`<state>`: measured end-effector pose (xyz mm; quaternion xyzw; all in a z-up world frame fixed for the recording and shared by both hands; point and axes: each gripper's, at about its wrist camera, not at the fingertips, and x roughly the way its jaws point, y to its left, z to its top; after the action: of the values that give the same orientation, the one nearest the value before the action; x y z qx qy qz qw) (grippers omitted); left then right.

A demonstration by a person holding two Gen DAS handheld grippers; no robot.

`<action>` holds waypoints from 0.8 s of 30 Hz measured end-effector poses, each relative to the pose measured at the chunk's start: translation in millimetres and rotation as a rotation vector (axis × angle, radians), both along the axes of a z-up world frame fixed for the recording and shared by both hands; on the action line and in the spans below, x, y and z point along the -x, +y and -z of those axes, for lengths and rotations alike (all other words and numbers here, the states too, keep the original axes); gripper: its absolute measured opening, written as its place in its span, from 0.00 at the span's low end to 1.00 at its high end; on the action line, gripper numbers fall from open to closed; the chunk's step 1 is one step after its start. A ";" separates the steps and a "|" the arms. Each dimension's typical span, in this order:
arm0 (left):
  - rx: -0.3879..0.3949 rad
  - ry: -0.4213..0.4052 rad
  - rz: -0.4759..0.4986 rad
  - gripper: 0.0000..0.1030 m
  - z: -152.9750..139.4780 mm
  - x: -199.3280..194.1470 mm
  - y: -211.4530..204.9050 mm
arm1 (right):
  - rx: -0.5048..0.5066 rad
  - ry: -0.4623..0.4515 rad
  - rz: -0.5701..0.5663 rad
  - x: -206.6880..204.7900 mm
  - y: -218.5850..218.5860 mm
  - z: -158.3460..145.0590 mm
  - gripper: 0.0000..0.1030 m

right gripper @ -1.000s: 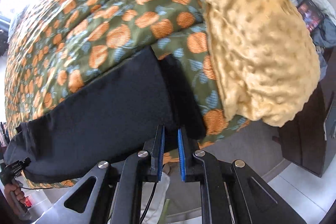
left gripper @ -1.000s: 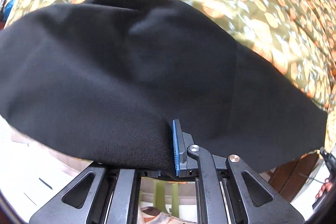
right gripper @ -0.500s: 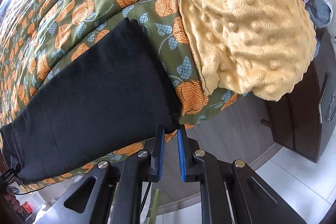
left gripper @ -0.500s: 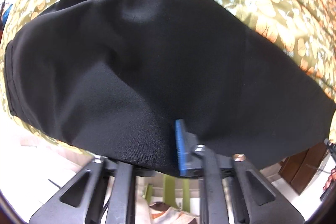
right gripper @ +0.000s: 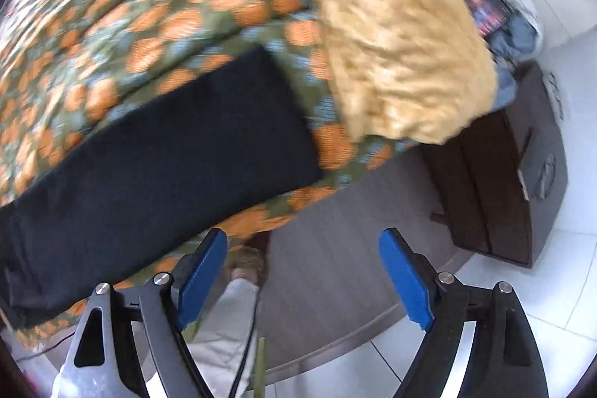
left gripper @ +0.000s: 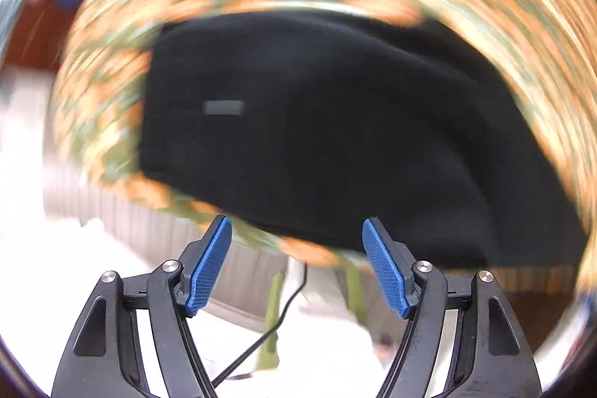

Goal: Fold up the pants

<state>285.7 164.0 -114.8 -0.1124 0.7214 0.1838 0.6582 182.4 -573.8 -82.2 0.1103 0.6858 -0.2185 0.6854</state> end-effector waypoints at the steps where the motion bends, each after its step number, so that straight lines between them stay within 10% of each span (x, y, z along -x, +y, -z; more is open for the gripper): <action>1: -0.023 -0.023 -0.098 0.70 5.0 7.4 24.2 | -0.025 -0.005 -0.034 -8.4 18.2 -1.5 0.81; 10: 0.073 -0.104 -0.516 0.77 28.7 86.6 139.3 | -0.217 -0.012 -0.358 -70.9 187.6 14.3 0.81; 18: 0.193 -0.137 -0.566 0.71 64.9 92.7 152.7 | -0.255 0.051 -0.440 -93.1 250.0 31.4 0.81; 24: 0.192 -0.180 -0.530 0.16 76.9 93.6 127.1 | -0.252 0.062 -0.490 -105.1 266.8 32.5 0.81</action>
<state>192.1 291.0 -191.7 -0.3743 0.6196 0.2694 0.6351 287.6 -307.0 -114.7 0.0190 0.7345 0.0376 0.6773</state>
